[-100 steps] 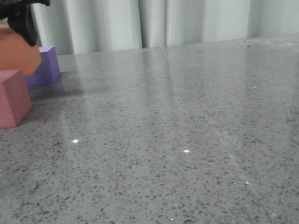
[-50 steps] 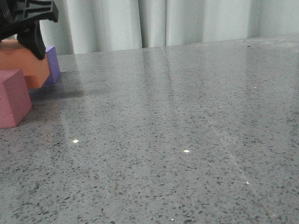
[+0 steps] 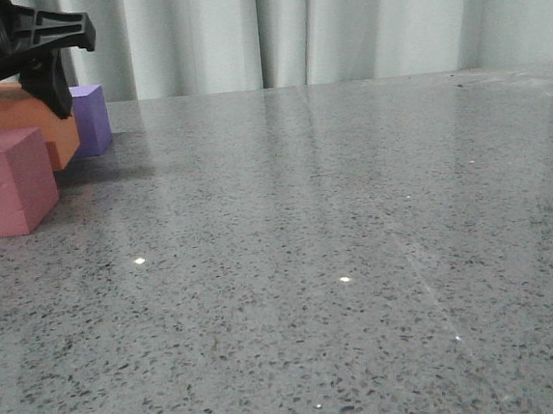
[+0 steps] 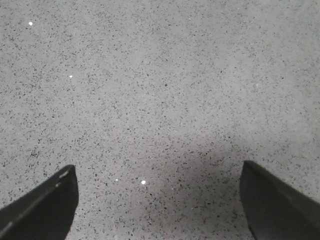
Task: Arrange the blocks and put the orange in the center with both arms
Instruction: 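Lower the orange cube beside the purple cube, nearer the robot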
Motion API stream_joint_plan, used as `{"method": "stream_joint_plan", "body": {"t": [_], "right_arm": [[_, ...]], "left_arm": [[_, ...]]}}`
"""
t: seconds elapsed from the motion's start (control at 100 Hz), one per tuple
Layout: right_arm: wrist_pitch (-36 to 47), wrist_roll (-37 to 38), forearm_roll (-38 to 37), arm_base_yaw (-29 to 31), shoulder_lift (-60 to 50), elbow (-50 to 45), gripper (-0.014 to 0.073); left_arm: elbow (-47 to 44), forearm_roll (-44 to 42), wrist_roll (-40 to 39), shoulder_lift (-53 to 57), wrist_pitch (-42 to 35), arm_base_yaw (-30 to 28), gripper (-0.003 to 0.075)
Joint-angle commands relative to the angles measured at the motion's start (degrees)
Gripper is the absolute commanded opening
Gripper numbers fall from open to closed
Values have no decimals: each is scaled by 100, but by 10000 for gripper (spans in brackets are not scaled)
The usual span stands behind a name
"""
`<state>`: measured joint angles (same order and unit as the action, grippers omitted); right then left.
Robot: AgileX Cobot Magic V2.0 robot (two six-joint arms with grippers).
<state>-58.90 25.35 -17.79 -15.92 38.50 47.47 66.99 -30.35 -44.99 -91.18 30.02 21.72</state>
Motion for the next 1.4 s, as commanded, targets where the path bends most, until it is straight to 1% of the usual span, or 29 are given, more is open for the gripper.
{"method": "stream_joint_plan", "body": {"t": [0.0,0.09,0.72,0.83,0.9,0.97,1.16,1.21,1.389], "right_arm": [[317,-62,-209,18,-22,132,645],[322,-62,-208,18,-22,132,645],[322,-67,-237,18,-22,132,645],[322,-67,-237,18,-22,132,645],[322,-67,-237,18,-22,132,645],[322,-67,-237,18,-22,132,645],[322,-65,-242,18,-22,132,645],[322,-65,-242,18,-22,132,645],[322,-70,-248,18,-22,132,645]], "left_arm": [[144,-42,-3,209,-305,-17,197],[108,-42,-3,209,-397,-17,198],[93,106,-3,-90,-406,-17,198],[93,106,4,-90,-406,-17,210],[93,106,46,-90,-406,-17,244],[93,128,133,-90,-406,-17,305],[93,185,218,-67,-423,-17,556],[93,278,326,-42,-439,-17,584],[93,292,337,100,-439,-17,587]]}}
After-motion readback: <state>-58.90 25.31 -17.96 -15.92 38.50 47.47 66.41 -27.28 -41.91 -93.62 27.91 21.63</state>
